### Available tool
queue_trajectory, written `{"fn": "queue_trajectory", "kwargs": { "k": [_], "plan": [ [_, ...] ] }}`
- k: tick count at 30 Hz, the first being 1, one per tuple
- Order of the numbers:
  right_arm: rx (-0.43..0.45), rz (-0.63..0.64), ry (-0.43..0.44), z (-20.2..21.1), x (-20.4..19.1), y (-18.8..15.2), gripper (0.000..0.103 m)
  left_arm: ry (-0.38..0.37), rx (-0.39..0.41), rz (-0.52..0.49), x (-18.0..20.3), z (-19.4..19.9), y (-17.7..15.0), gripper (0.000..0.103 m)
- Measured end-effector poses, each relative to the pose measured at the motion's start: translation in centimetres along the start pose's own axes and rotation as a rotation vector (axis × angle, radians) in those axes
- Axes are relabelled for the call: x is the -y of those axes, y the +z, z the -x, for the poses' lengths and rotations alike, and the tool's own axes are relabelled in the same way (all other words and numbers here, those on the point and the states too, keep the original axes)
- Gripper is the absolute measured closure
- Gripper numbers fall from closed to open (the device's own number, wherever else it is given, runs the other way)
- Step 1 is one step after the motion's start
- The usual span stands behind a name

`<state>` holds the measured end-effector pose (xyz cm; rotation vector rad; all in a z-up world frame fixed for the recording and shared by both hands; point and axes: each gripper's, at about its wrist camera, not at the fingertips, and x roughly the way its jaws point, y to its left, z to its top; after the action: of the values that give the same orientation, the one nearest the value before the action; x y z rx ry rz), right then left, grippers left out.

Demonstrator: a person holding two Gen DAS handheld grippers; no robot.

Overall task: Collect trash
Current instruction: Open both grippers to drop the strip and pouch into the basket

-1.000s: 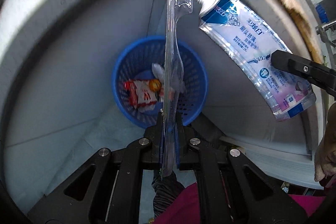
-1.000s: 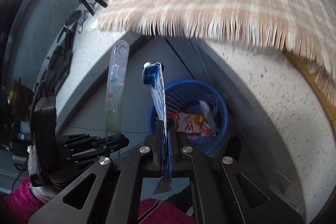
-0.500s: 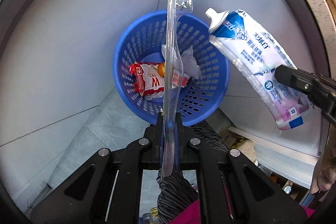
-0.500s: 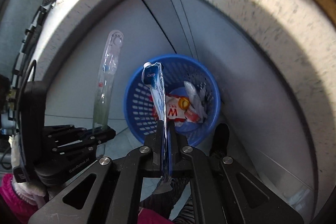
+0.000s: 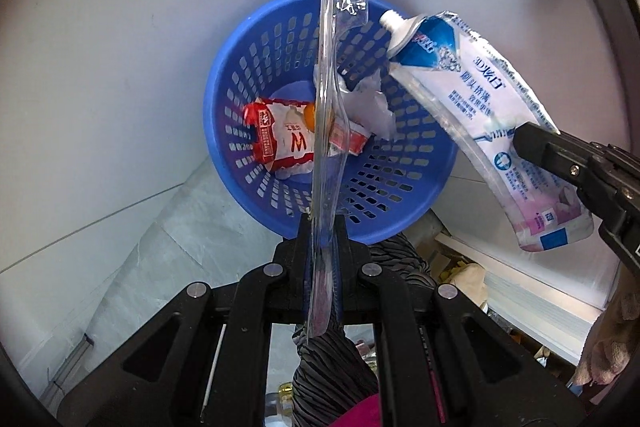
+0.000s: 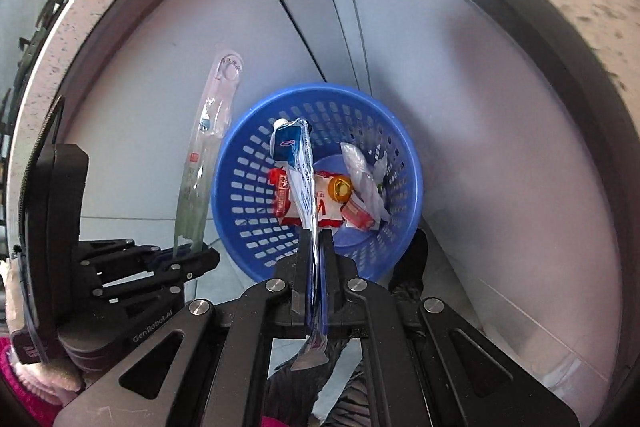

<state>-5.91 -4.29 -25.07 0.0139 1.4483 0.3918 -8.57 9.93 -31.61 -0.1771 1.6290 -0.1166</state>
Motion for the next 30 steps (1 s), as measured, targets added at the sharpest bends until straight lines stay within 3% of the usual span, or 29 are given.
{"fn": "queue_trajectory", "kwargs": {
  "k": [12,15,18,20,22,30],
  "plan": [
    [0.004,0.019,-0.027,-0.8,-0.1,0.5,0.1,0.02,-0.005,0.021,-0.8,-0.8,0.8,0.097],
    [0.006,0.034,-0.029,-0.7,-0.3,0.7,0.1,0.02,0.004,0.025,-0.9,-0.4,0.6,0.086],
    [0.005,0.038,-0.031,-0.7,-0.4,0.9,0.093,0.024,0.014,0.031,-0.9,-0.1,0.7,0.083],
    [0.009,0.034,-0.031,-0.5,-0.3,0.9,0.08,0.024,0.017,0.035,-1.0,0.2,0.8,0.083],
    [0.012,0.03,-0.028,-0.4,-0.2,0.9,0.074,0.016,0.022,0.035,-1.1,0.4,0.8,0.083],
    [0.01,0.031,-0.01,0.2,0.0,1.0,0.073,0.032,0.053,0.025,-1.1,1.9,0.5,0.083]
  ]
}}
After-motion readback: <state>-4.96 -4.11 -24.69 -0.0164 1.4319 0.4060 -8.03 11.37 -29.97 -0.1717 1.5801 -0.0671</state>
